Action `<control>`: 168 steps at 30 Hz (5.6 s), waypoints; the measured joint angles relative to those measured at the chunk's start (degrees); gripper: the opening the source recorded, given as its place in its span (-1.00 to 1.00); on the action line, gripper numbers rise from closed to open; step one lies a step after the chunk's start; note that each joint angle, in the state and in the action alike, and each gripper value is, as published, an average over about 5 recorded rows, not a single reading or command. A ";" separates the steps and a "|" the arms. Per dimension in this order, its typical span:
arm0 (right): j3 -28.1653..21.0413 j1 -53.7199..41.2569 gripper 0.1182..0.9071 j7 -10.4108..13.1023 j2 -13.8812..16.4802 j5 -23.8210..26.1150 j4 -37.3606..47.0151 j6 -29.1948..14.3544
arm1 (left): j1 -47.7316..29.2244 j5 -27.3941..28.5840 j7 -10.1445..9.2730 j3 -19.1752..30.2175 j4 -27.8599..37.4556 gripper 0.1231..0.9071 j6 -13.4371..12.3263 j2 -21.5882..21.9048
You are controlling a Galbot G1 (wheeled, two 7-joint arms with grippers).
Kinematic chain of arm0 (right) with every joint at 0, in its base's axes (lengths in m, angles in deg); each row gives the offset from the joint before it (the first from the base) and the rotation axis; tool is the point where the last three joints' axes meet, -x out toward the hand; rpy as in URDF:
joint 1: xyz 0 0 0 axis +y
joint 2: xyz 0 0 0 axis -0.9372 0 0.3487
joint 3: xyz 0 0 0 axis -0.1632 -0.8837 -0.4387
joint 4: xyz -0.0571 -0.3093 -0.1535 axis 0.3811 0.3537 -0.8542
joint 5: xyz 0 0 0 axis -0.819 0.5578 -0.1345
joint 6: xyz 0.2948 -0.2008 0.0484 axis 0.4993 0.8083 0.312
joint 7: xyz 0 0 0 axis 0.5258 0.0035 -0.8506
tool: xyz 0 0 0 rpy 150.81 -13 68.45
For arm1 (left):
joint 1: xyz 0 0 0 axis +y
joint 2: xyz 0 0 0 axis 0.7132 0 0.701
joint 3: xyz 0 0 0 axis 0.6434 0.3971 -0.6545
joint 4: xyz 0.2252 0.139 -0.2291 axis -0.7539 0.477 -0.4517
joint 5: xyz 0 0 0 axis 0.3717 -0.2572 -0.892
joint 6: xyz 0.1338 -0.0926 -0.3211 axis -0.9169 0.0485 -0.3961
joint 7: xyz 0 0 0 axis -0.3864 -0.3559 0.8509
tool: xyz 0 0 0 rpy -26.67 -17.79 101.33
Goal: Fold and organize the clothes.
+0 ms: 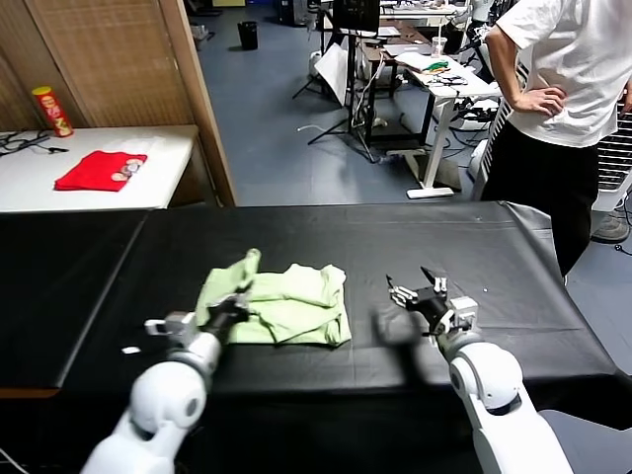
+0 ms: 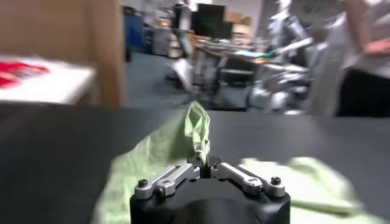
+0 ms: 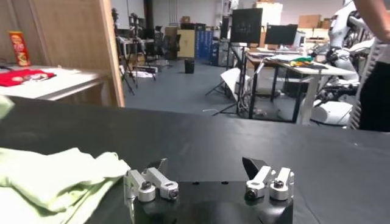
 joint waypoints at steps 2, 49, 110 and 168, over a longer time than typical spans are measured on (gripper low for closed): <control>0.02 0.05 0.72 -0.01 -0.03 0.05 0.11 0.00 | -0.93 0.57 -0.09 1.77 0.60 -0.89 0.02 -2.17; -14.91 -8.23 0.72 -5.16 -2.94 19.65 10.22 -5.24 | 4.40 7.66 4.21 -4.10 3.29 0.72 -4.58 -5.65; -7.87 0.10 0.72 -1.35 -5.14 8.09 -1.65 -9.62 | 7.43 9.85 2.90 -24.41 4.25 -0.96 -4.85 18.84; -16.53 -11.17 -0.38 2.85 -12.55 -19.13 16.05 1.97 | 14.01 21.21 4.25 -1.11 -6.09 0.72 -10.35 -6.42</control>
